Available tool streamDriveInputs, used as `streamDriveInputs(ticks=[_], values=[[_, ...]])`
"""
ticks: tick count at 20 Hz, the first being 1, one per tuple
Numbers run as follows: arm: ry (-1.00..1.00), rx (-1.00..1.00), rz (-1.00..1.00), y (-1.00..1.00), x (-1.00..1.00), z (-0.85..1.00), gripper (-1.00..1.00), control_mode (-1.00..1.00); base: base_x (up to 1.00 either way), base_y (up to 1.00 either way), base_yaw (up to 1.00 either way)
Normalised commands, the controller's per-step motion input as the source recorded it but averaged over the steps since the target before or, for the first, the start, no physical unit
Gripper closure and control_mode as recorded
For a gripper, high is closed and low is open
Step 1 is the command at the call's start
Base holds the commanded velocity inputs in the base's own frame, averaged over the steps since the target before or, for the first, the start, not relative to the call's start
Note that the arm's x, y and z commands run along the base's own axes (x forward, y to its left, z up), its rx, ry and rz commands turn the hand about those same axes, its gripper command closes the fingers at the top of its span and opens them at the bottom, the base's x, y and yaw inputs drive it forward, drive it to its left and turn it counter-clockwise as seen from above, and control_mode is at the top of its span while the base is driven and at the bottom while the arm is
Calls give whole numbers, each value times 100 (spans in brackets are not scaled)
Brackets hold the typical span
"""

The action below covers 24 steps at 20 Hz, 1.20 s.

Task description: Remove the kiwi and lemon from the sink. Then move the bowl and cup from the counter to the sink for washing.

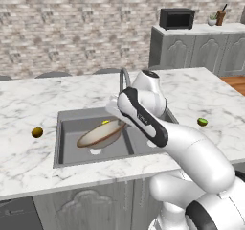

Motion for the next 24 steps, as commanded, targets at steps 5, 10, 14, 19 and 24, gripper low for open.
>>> streamDriveInputs(ticks=[5, 10, 14, 19, 24], values=[[-11, -5, 0, -22, 0, 0, 100, -100, 0, 0, 0], [-10, 0, 0, -17, 1, 0, 100, -100, 0, 0, 0], [-7, 0, 0, -11, 7, 0, 100, -100, 0, 0, 0], [-1, 0, 0, -7, 15, 0, 100, -100, 0, 0, 0], [0, 0, 0, -4, 18, 0, 100, -100, 0, 0, 0]])
